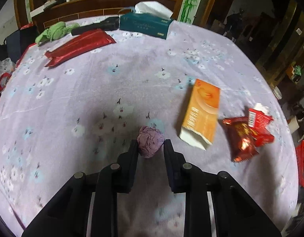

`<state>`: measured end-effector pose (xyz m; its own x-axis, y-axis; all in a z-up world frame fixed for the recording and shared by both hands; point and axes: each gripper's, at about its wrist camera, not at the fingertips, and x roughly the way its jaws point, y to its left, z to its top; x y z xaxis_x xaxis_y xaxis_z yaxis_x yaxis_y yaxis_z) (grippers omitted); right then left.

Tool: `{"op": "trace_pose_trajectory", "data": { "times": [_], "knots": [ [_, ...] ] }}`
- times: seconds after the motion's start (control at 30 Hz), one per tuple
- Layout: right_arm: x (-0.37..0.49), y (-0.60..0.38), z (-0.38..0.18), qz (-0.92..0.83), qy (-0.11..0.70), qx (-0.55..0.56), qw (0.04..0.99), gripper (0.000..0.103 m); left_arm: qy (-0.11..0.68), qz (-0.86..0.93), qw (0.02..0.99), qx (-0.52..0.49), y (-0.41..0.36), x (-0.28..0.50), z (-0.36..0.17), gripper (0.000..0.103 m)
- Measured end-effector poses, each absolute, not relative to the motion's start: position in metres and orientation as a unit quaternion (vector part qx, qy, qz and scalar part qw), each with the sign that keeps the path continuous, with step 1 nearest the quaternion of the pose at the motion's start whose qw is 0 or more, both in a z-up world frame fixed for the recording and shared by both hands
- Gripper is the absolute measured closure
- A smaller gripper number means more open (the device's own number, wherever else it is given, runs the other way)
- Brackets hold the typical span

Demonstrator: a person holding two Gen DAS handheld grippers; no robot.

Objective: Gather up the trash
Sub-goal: 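Grasp the purple crumpled ball with the left tool while the right tool grasps the brown candy wrapper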

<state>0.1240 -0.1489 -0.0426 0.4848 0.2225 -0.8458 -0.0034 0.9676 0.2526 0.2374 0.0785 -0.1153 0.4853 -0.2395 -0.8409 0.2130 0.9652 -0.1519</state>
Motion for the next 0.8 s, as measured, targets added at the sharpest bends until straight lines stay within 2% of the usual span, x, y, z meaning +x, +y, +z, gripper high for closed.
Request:
{"op": "trace_pose_trajectory", "data": {
  "times": [0.4, 0.43, 0.47, 0.53, 0.63, 0.8],
  "knots": [
    [0.229, -0.111, -0.103, 0.045, 0.537, 0.081, 0.839, 0.046, 0.469, -0.108, 0.877, -0.003, 0.106, 0.153, -0.085, 0.078],
    [0.233, -0.11, -0.108, 0.042, 0.543, 0.077, 0.835, 0.048, 0.467, -0.102, 0.878, 0.002, 0.108, 0.149, -0.084, 0.078],
    [0.237, -0.108, -0.113, 0.043, 0.546, 0.079, 0.833, 0.055, 0.466, -0.097, 0.879, 0.003, 0.11, 0.146, -0.083, 0.078],
    [0.24, -0.105, -0.12, 0.036, 0.552, 0.071, 0.83, 0.063, 0.469, -0.094, 0.878, 0.004, 0.113, 0.141, -0.083, 0.078],
    [0.237, -0.101, -0.118, 0.037, 0.544, 0.065, 0.836, 0.07, 0.463, -0.084, 0.882, 0.02, 0.11, 0.135, -0.081, 0.078],
    [0.209, -0.101, -0.104, 0.048, 0.533, 0.064, 0.843, 0.071, 0.451, -0.076, 0.889, 0.034, 0.098, 0.128, -0.076, 0.078]
  ]
}}
